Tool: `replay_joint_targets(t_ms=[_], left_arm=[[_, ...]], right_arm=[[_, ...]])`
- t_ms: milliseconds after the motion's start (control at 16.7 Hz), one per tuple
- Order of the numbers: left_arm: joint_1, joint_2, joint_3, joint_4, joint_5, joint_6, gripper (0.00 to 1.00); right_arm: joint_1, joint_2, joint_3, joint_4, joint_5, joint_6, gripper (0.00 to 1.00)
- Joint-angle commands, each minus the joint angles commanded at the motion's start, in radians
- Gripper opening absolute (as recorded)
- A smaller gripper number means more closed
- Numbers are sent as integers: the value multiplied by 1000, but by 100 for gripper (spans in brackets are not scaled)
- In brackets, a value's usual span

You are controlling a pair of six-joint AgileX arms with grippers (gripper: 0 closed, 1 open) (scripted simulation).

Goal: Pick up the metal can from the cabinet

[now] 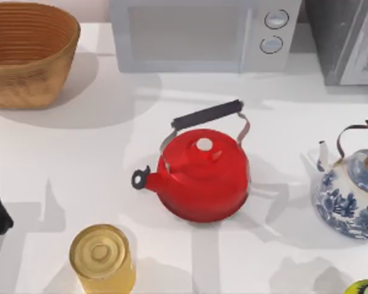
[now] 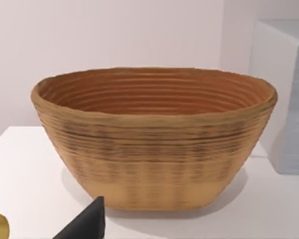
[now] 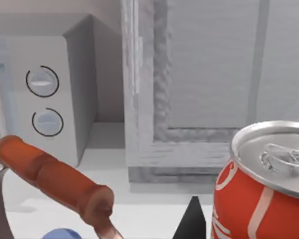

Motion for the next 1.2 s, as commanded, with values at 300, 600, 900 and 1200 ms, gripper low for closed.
replay_joint_targets(t_ms=[300,600,900,1200], left_arm=[[0,0,0,0,0,0,100],[0,0,0,0,0,0,100],[0,0,0,0,0,0,100],[0,0,0,0,0,0,100]], right_arm=[[0,0,-10,1,-2,1,0],[-11,83,38,77,-27,-5,0],[-42,369,166,323,-109,-9,0],[-71,653,289,544,-206,-4,0]])
